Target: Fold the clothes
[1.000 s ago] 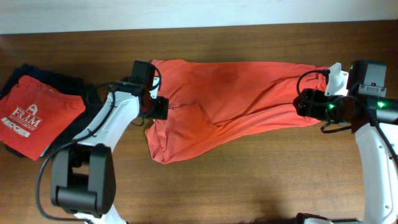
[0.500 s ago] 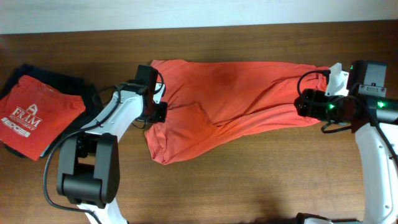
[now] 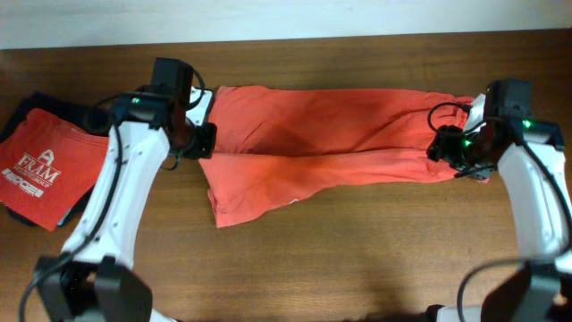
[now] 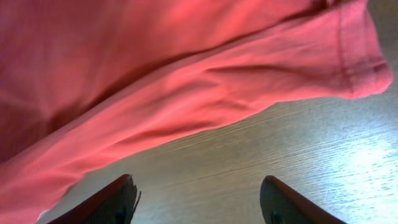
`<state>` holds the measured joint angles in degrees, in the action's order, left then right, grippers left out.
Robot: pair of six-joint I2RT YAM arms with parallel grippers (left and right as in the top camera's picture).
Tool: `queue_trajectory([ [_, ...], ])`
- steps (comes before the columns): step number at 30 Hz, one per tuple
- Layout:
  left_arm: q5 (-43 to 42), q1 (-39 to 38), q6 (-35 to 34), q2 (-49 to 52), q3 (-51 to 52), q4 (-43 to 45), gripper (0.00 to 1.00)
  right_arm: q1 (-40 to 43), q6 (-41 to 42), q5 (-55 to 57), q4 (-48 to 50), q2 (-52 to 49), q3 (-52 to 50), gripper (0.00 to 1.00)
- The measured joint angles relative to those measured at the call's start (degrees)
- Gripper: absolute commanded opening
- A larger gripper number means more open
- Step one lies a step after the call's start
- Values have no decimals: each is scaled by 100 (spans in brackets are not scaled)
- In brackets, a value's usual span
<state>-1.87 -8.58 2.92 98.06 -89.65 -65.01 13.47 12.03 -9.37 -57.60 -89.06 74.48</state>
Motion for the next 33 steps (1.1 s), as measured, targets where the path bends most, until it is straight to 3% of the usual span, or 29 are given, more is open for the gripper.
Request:
queue_trajectory([
  [5,588,0,-42,-411,-4,-463,1,503,365,76,291,-754,0,72],
  [12,931,284,-363,-997,-4,-581,1,1043,17,2,649,-861,0,71],
  [28,1266,798,-817,-1305,-4,-382,1,774,-798,-730,-658,-1386,-2,72],
  [33,1285,798,-837,-1305,-4,-310,0,505,-817,-772,-315,-1386,-157,68],
])
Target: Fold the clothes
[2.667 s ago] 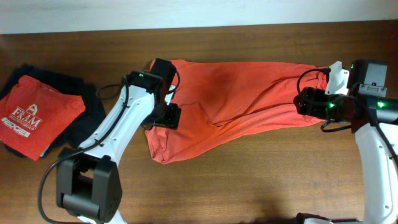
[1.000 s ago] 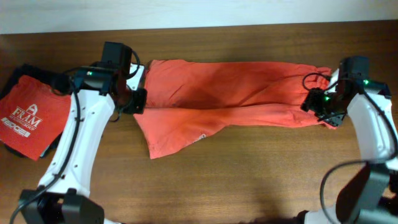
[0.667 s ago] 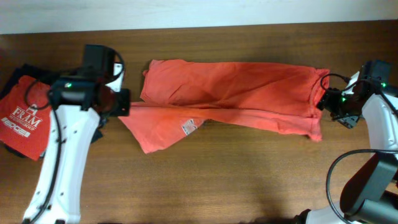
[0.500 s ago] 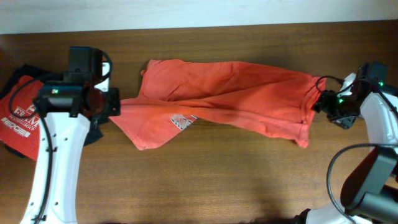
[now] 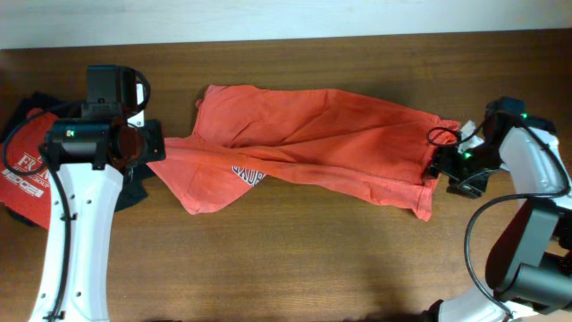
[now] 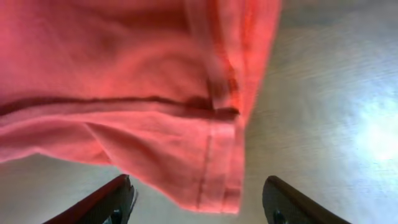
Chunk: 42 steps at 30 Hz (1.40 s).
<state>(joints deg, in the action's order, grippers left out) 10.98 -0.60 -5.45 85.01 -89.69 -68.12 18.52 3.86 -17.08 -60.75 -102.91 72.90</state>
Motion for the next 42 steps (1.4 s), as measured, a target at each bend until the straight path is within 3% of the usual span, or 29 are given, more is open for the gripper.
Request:
queue_trajectory([
  [9,2,0,0,0,0,4,1,-138,83,9,1180,-13,-791,52],
  [16,2,0,0,0,0,2,1,-138,214,160,1325,-13,-951,47],
  [19,2,0,0,0,0,2,0,-138,223,212,1384,-28,-951,41],
  [27,2,0,0,0,0,2,0,-138,238,479,1502,-162,-951,40],
  [35,2,0,0,0,0,2,0,-138,249,518,1469,-164,-953,20],
  [39,0,0,0,0,0,2,1,-138,219,514,1456,-164,-955,4],
  [42,2,0,0,0,0,2,0,-138,225,516,1451,-164,-955,4],
])
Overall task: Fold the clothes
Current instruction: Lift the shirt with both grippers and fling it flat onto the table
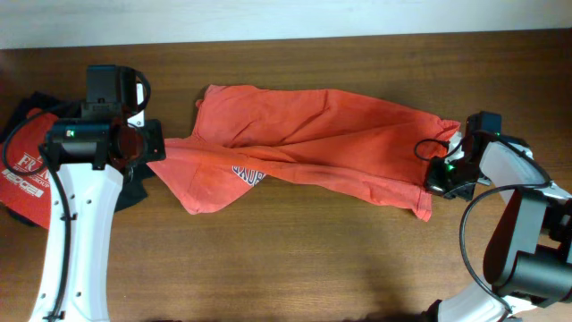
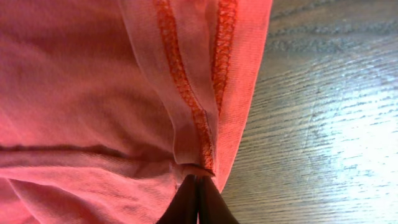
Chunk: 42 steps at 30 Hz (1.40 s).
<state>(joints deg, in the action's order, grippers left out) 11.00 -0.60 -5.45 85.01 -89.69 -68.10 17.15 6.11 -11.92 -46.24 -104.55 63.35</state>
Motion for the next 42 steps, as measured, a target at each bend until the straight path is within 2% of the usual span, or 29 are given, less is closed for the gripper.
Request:
queue_trajectory([
  [4,0,0,0,0,0,0,0,0,-9,0,-48,0,0,4],
  [5,0,0,0,0,0,2,1,0,-9,2,-37,0,0,12],
  [8,0,0,0,0,0,0,1,0,-2,7,2,0,0,56],
  [9,0,0,0,0,0,2,1,0,-7,4,13,0,0,57],
  [15,0,0,0,0,0,0,0,0,-9,4,109,0,0,55],
  [19,0,0,0,0,0,2,1,0,17,0,153,-4,-13,24],
  [23,0,0,0,0,0,0,1,0,-2,-20,144,-22,-61,18],
  [27,-2,0,0,0,0,0,0,0,-13,-48,136,-44,-63,4],
  [37,0,0,0,0,0,2,0,0,-7,-221,-175,15,-42,4],
  [40,0,0,4,-4,0,20,0,0,-4,-243,-481,470,177,4],
  [42,0,0,20,-9,0,22,0,0,2,-251,-555,1141,509,4],
])
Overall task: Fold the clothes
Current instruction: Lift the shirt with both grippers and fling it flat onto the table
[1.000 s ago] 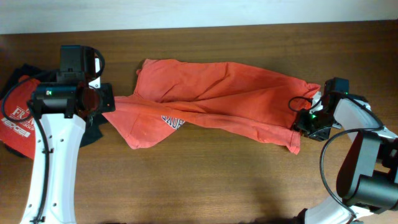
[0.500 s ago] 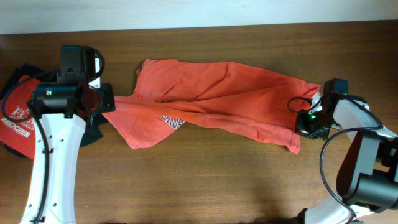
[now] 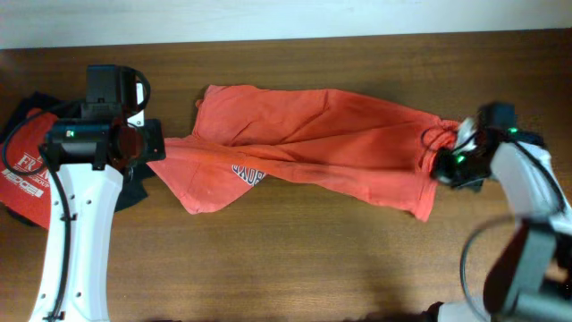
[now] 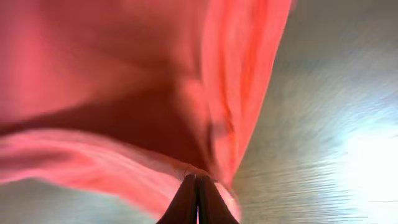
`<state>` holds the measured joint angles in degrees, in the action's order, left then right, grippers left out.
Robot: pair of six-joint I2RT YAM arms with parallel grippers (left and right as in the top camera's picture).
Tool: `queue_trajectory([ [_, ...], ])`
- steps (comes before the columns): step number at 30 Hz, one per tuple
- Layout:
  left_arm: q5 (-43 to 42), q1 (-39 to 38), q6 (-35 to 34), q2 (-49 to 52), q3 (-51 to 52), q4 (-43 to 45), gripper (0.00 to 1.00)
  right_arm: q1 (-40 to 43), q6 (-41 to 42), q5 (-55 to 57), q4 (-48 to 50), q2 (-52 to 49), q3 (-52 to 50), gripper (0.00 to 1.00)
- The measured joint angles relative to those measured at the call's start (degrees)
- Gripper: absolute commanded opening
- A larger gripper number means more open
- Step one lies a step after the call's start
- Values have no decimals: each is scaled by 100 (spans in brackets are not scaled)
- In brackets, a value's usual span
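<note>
An orange shirt [image 3: 313,143] lies spread across the middle of the wooden table [image 3: 295,259], with a white print showing near its lower left. My right gripper [image 3: 444,166] is shut on the shirt's right hem [image 4: 242,99], and its closed fingertips [image 4: 198,182] pinch the cloth, which hangs blurred above the wood. At the left, the shirt's corner is drawn to a point at my left gripper [image 3: 152,146], which seems to hold it; its fingers are hidden under the wrist.
A red shirt with a white FRAM print [image 3: 36,170] lies on dark clothes [image 3: 130,188] at the table's left end, partly under my left arm. A pale wall strip [image 3: 286,18] runs along the far edge.
My right gripper, still shut on the hem, now sits slightly farther back and holds the cloth raised off the wood. The left arm and the rest of the shirt have not moved.
The shirt first lay stretched lengthways between both arms, with my right gripper open beside it. Then the left arm stood farther left with the shirt's corner drawn along, and the right gripper was open at the hem. It later pinched that hem and now holds it raised.
</note>
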<state>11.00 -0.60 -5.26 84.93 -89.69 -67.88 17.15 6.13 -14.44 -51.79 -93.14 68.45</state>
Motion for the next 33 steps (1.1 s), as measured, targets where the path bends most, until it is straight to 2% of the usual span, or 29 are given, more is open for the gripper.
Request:
queue_trajectory([
  [7,7,0,7,-195,-11,7,0,0,354,485,-7,1633,356,4],
  [19,195,0,225,-669,-264,168,1,0,459,708,39,2127,476,4],
  [22,190,0,343,-892,-785,151,0,0,466,691,-157,2247,988,4],
  [27,92,0,662,-1499,-2251,153,0,0,463,686,-879,2498,2586,4],
  [33,50,0,1034,-1718,-3816,-101,0,0,474,688,-1532,2575,4492,4],
])
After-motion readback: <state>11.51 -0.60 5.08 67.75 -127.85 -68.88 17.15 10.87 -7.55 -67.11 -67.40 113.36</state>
